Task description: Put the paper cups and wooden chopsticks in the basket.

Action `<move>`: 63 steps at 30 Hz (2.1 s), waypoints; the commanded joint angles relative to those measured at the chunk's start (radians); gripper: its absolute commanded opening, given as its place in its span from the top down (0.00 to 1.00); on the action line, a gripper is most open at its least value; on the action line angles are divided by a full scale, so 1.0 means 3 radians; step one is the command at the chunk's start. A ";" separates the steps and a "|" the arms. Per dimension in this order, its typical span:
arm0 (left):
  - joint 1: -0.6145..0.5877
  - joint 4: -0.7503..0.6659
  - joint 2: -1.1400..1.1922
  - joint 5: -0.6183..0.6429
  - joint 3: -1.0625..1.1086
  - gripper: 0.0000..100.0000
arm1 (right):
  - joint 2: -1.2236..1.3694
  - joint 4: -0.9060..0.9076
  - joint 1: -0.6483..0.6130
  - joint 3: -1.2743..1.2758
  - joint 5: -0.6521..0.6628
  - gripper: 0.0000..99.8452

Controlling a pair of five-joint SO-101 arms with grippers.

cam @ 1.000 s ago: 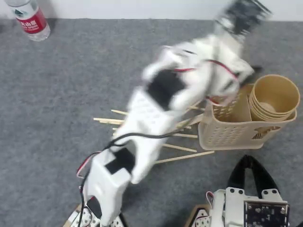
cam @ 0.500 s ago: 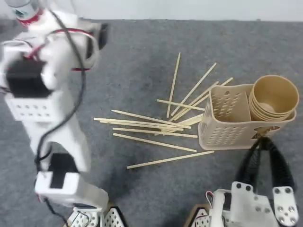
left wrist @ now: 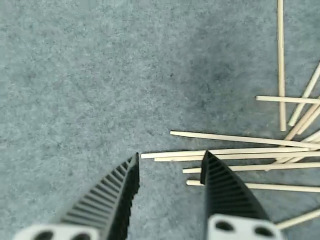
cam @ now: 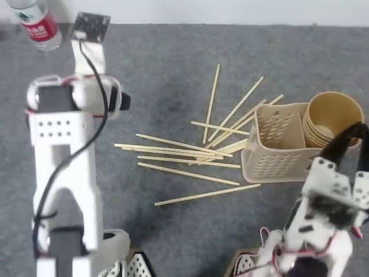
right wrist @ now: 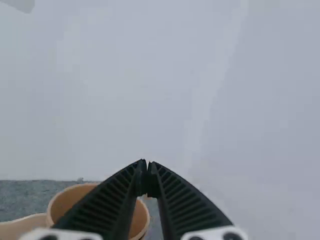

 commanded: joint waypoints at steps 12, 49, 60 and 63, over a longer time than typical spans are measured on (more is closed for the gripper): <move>-0.0005 -0.1575 -0.1606 0.0000 0.2836 0.80 | 0.0018 -0.0161 0.0074 0.0977 -0.0491 0.99; -0.0205 -0.2281 -0.2302 0.0399 0.4176 0.80 | 0.3501 0.2647 -0.0013 -0.4092 0.0092 0.86; -0.0194 -0.2291 -0.2296 0.0399 0.4212 0.80 | 0.5930 0.3772 -0.0018 -0.5938 0.0077 0.86; -0.0189 -0.2291 -0.2296 0.0399 0.4217 0.80 | 0.6252 0.3777 -0.0018 -0.5964 0.0082 0.86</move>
